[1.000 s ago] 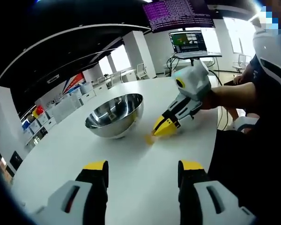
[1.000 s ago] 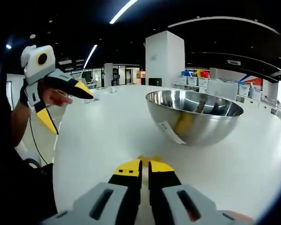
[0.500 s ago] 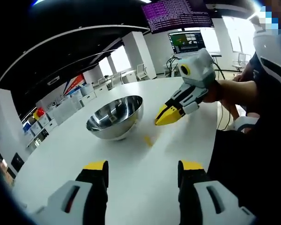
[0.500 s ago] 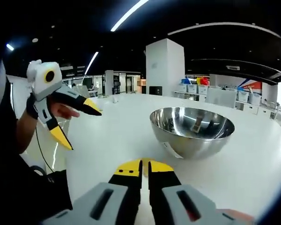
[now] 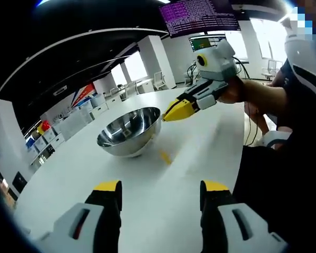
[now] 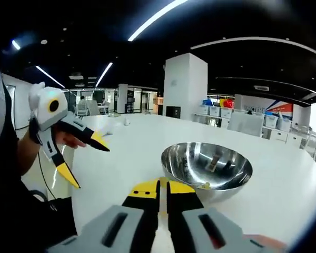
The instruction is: Pick up the QQ candy scattered on the table and place it into the stainless steel bowl on the table
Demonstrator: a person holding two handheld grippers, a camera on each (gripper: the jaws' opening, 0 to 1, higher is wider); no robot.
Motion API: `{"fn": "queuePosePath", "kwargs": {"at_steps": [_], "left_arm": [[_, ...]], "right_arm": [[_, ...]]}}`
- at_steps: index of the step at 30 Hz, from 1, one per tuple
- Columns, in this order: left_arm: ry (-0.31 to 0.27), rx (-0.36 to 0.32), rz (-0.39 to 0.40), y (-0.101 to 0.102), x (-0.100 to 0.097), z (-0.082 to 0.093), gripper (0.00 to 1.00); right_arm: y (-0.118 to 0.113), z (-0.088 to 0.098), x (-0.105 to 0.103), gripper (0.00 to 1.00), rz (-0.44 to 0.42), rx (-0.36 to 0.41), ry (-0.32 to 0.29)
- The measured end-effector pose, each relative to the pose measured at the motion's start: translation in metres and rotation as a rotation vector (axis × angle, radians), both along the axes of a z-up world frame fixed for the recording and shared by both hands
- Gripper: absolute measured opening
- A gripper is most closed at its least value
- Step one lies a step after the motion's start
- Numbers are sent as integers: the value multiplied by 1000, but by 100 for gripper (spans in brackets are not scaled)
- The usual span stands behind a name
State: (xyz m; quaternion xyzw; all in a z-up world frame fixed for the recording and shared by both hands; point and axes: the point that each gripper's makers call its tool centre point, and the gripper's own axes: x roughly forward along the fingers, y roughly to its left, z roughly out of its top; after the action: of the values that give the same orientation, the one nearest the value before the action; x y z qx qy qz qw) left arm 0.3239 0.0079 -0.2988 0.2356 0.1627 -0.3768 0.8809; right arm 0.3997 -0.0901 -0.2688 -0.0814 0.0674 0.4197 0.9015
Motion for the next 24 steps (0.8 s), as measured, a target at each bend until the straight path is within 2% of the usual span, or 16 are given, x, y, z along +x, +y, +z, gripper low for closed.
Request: {"fn": "queuePosePath", "kwargs": {"at_steps": [8,14,18,24], "left_arm": [[0,1,2,0,0,0,60],[-1,4,6,0,0,0,60],[-2,5,6,0,0,1,60],[2,6,8,0,-1,0,60]], "right_arm": [[-6,39,37,4,-41,30,-65],[-3,52,60,4,-57,31,-86],[-1,46,80,4,-73,16,-80],[3,14,97,4,-84,-37,-22]]}}
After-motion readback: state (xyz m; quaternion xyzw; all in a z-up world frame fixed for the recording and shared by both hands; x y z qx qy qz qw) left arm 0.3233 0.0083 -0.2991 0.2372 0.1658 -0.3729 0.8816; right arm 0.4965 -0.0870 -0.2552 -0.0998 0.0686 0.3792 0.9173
